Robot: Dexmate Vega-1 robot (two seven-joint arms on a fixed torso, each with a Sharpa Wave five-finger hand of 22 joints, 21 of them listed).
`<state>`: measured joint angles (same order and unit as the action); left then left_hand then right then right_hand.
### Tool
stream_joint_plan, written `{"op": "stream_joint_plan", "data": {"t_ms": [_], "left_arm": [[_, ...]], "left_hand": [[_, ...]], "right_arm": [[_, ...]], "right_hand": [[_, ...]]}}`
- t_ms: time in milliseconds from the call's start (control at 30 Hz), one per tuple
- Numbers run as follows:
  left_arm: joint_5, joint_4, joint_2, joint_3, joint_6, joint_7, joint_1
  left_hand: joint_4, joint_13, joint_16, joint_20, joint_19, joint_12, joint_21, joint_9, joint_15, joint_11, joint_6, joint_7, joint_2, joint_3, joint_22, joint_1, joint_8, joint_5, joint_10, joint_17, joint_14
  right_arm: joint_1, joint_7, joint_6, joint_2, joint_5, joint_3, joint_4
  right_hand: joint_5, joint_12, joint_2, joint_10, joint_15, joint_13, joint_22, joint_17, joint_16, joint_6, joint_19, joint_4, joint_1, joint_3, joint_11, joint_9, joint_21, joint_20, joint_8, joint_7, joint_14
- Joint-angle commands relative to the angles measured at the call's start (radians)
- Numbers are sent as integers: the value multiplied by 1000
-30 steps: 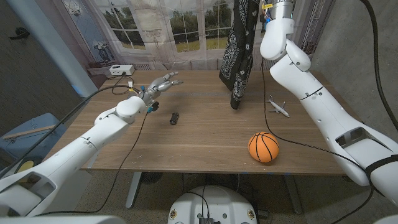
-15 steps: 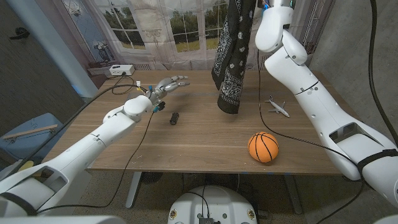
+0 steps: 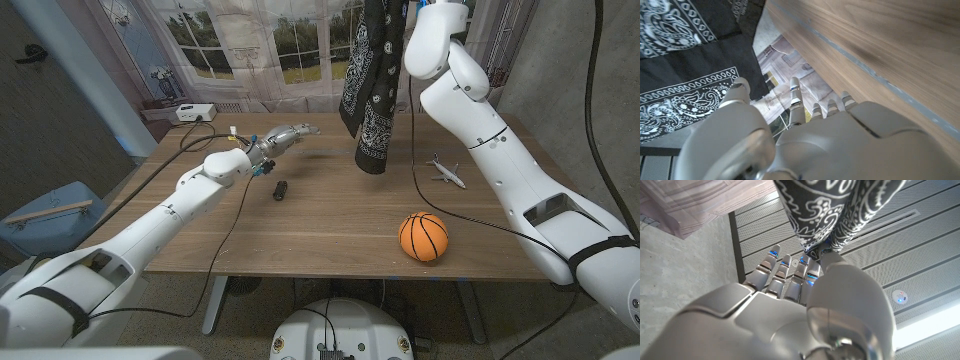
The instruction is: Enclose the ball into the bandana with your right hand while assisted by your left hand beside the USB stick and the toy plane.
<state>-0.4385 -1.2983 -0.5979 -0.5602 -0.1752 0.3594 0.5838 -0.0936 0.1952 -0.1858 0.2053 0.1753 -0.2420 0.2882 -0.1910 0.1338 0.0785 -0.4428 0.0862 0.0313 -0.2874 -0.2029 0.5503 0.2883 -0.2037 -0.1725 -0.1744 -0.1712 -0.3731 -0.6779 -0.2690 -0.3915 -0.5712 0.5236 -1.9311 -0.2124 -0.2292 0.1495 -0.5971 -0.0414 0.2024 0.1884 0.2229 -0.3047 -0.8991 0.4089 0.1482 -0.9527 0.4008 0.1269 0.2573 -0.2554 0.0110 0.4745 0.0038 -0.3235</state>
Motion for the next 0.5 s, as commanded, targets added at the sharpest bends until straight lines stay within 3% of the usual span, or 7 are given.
{"op": "stream_joint_plan", "data": {"t_ms": [33, 300, 500], "left_arm": [[-152, 367, 180, -11, -193, 343, -146], [-199, 642, 313, 4, -309, 520, -254], [-207, 824, 391, 19, -360, 632, -336]], "left_hand": [[1, 3, 1, 4, 206, 3, -4, -3, -3, -1, -6, 1, -1, 7, -4, -8, -4, -6, -38, -4, -273], [-2, 2, -3, 5, 191, 1, -1, -2, 1, 3, -17, -18, -29, -3, -4, 5, -11, -7, -26, -3, -263], [-14, 1, -3, 6, 179, 2, -1, -1, 7, 3, -53, -2, -67, -24, -3, 34, -8, 1, -17, -2, -257]], "right_arm": [[8, -4, 21, 13, -24, 8, 5], [13, -10, 39, 22, -29, 12, 15], [19, -7, 58, 23, -29, 14, 27]], "right_hand": [[-7, 3, 2, -6, -156, 5, 2, 2, 4, -60, 7, -6, 4, 5, 5, 3, -1, 1, 104, -13, -10], [-9, 6, 1, -9, -156, 6, 2, -1, 8, -59, 6, -7, 5, 7, 10, 2, 0, 1, 106, -15, -13], [-9, 7, 1, -10, -156, 6, 2, 0, 9, -62, 6, -7, 6, 7, 7, 1, 0, 1, 108, -15, -13]]}}
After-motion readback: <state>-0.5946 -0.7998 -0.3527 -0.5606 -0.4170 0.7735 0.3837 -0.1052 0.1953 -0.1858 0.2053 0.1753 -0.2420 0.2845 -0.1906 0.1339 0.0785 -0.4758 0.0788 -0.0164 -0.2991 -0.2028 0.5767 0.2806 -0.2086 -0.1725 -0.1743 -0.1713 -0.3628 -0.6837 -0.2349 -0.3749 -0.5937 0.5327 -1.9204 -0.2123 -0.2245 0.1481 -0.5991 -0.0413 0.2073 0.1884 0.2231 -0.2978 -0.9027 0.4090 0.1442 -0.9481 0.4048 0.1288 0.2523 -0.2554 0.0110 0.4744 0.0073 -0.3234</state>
